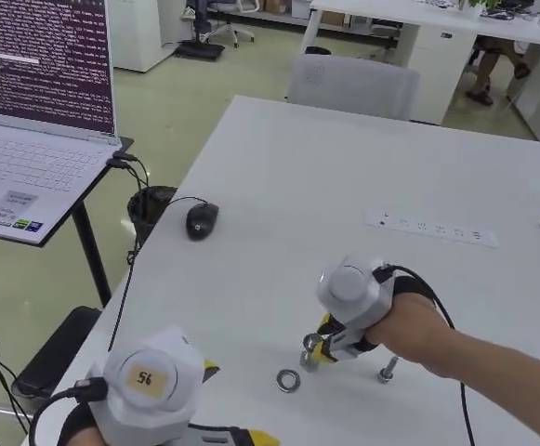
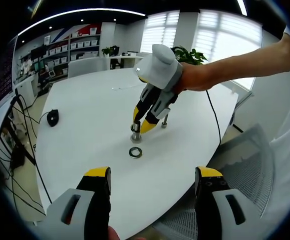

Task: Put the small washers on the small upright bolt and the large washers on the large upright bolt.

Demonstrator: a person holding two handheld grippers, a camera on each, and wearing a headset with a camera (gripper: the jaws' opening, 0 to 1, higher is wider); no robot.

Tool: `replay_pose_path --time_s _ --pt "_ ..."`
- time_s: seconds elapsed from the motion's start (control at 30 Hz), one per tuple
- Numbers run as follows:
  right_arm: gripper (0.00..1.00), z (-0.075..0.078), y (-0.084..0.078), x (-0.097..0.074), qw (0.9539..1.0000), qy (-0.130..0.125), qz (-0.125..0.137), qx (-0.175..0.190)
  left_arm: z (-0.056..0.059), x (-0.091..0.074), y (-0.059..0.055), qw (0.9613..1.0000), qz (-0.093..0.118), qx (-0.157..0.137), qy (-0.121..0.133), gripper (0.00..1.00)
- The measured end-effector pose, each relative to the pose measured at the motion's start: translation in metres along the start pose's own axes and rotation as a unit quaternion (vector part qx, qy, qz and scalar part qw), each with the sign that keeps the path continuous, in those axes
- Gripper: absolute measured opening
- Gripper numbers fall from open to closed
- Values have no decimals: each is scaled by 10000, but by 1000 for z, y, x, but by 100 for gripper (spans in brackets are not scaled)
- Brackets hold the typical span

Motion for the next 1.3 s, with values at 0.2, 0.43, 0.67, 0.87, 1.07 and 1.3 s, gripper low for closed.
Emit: replay_pose_path --time_s 0.2,0.43,0.67,0.87,1.07,1.3 --pt "23 2 -4 13 9997 -67 -28 228 2 0 -3 10000 -56 32 -30 68" --pt "24 1 -11 24 9987 -57 -12 510 2 -1 -1 10000 -32 -4 -4 68" --pt "24 -5 -20 20 9983 -36 -61 577 3 1 2 10000 -12 20 -20 68" --pt "23 -17 -28 20 9970 32 -124 764 5 2 2 10000 -13 44 -49 68" --pt "21 -35 -29 24 9968 207 -94 772 5 2 1 10000 -8 27 -41 68" --pt "22 -49 -12 34 9990 392 200 104 4 -1 -2 10000 -4 17 -27 68"
Point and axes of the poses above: the centre of the closed fingertips' face, and the gripper's own axes: x roughly forward along the fingers, z roughly to its right, y roughly out of its top, the point moved 10 cm from there along -x, roughly backward along the fingers, and after that the axes turned 12 degrees about y, right-handed, at the moved point
